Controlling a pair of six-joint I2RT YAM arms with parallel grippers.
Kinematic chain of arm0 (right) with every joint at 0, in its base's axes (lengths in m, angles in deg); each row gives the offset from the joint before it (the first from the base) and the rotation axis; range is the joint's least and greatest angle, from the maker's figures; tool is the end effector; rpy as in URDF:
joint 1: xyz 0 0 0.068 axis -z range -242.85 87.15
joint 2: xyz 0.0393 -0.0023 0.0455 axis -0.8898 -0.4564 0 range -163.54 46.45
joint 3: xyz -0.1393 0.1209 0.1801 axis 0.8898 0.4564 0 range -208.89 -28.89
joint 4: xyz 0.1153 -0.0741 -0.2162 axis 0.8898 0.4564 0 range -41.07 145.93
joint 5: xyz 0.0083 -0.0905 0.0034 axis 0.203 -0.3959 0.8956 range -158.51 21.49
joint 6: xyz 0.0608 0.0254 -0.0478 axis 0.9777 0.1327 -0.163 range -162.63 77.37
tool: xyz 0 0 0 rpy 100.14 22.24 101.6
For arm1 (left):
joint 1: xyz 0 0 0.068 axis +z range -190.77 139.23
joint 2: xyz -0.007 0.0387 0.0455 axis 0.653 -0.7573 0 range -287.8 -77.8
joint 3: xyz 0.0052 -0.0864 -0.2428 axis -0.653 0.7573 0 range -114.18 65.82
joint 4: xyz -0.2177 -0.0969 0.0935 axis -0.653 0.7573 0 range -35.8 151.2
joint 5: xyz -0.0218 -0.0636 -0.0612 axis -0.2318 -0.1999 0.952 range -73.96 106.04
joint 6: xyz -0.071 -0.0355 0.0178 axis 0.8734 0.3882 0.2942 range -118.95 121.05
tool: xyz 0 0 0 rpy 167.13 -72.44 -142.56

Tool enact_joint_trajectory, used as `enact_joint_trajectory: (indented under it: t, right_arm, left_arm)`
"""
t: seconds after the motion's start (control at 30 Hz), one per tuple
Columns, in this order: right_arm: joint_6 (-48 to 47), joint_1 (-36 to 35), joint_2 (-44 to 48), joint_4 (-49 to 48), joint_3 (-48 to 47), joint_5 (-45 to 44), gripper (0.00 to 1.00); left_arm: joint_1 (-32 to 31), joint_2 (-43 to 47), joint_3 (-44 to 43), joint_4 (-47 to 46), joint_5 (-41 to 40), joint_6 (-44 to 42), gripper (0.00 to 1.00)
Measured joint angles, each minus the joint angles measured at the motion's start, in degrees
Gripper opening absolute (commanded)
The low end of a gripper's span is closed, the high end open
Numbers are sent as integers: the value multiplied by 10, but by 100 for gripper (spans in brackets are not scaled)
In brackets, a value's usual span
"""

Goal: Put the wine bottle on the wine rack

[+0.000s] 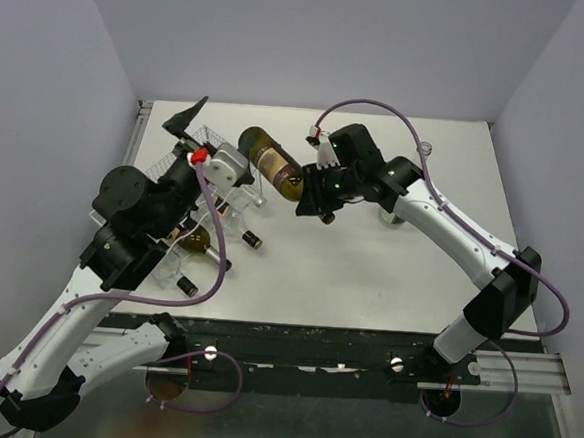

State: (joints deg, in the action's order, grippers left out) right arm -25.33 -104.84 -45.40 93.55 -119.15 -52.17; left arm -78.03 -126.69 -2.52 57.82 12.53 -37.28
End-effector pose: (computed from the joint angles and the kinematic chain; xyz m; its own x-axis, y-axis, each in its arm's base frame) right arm 0.2594 0.2602 0.3128 -0.7463 -0.2877 -0.6002 -0.5915 0.7003 0.3997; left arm 0.1626 -0.1184 0.4763 0.5160 0.3852 -0.7651 0.3026 0.7537 0.5835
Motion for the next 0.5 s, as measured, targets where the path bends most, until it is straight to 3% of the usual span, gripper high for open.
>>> enact_joint_trajectory:
  t: [0.5]
  right_arm:
    - [-54,-60,-238,-91,-219,-64,0]
  left_arm:
    - [0,15,-42,114,-25,157,99]
